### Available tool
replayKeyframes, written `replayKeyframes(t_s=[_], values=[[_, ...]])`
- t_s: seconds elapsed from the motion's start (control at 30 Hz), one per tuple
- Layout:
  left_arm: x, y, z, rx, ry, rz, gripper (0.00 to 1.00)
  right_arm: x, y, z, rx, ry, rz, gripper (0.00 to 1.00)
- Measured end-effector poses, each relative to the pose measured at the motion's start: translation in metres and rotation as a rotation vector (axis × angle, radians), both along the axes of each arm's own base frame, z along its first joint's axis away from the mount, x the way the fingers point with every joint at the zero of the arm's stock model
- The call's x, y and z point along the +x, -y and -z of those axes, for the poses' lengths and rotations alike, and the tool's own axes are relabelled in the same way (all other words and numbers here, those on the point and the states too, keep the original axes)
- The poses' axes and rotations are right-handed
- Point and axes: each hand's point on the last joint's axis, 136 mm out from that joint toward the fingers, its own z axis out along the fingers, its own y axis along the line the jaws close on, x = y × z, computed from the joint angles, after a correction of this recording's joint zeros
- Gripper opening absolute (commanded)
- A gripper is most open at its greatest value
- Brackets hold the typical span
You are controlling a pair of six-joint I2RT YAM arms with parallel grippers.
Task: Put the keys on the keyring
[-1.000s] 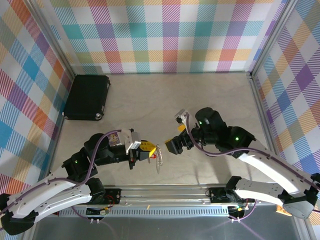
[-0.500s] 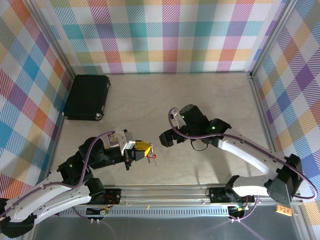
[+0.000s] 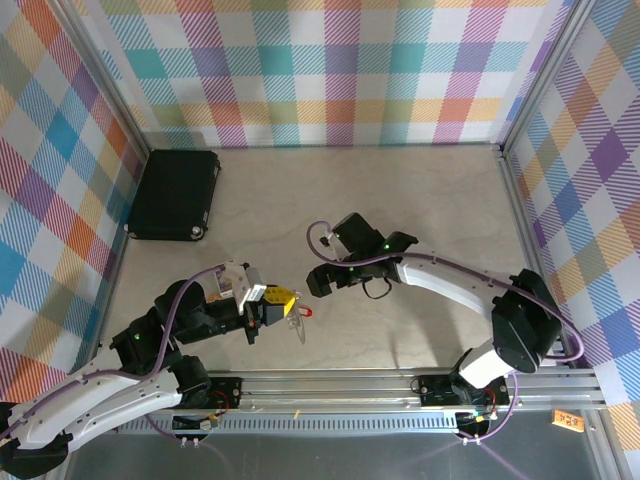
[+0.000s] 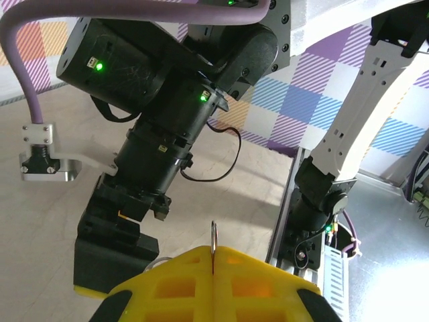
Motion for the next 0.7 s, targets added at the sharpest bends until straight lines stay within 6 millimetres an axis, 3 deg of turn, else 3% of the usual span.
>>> replayKeyframes(t_s=[0.33, 0.7], values=[[0.006, -0.013, 0.002, -0.021, -0.007, -0.076, 0.00, 0.006, -0.022, 0.019, 0.001, -0.056, -0.016, 1.00], [0.014, -0.020, 0.018, 0.001, -0.036, -0.142, 0.00, 0.004, -0.040, 0.034, -0.010, -0.092, -0.050, 0.97]])
